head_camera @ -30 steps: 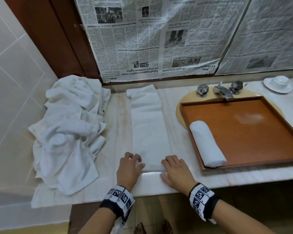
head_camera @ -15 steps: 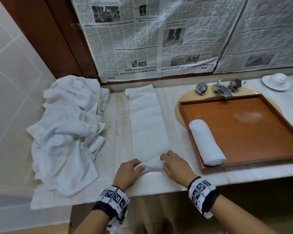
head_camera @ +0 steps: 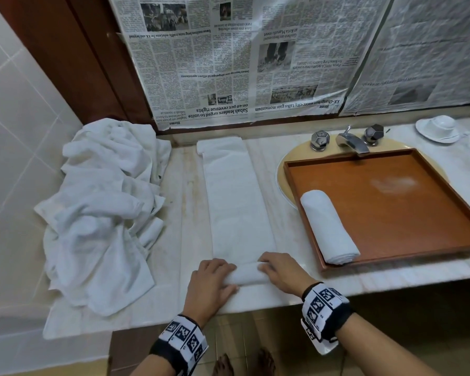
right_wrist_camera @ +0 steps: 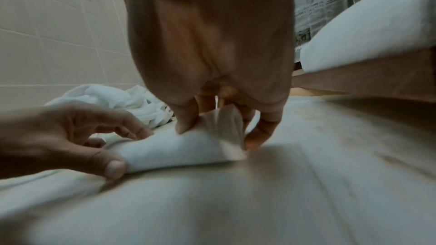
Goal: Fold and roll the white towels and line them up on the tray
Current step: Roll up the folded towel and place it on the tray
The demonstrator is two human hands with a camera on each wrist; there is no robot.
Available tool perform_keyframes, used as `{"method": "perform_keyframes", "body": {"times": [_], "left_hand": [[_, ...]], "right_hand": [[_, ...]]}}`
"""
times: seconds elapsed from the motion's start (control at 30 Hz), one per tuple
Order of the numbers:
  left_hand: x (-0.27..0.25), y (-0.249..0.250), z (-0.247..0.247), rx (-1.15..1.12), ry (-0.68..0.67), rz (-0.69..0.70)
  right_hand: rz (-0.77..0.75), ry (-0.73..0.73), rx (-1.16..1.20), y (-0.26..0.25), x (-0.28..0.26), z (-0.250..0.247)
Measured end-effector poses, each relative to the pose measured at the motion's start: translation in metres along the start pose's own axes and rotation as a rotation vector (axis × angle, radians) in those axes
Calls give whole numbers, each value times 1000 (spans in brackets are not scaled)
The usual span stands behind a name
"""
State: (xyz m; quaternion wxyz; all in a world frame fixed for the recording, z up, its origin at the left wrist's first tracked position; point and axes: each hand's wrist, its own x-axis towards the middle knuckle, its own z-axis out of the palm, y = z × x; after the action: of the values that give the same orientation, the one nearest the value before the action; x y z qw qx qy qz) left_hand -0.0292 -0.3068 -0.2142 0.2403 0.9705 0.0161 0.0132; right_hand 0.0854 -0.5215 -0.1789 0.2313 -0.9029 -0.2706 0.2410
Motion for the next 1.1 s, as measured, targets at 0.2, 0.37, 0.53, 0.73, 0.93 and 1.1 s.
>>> {"method": "perform_keyframes", "body": {"times": [0.2, 0.37, 0.53, 0.73, 0.93, 1.1], "left_hand": [[15, -1, -10, -129, -91, -127], [16, -4, -8, -249, -112, -220], [19, 3, -15, -291, -80, -261], [28, 7, -28, -322, -89, -370], [27, 13, -24, -256, 4, -510], [7, 17, -23, -148, 188, -408]], "right_hand": [[-223, 182, -233, 5, -11, 14], [-239, 129, -185, 7, -7, 7], [-124, 17, -75, -1, 9, -8], [-104, 100, -105, 0, 8, -6], [-280, 105, -321, 2, 0, 6], [-251, -21, -239, 4, 0, 1]]}}
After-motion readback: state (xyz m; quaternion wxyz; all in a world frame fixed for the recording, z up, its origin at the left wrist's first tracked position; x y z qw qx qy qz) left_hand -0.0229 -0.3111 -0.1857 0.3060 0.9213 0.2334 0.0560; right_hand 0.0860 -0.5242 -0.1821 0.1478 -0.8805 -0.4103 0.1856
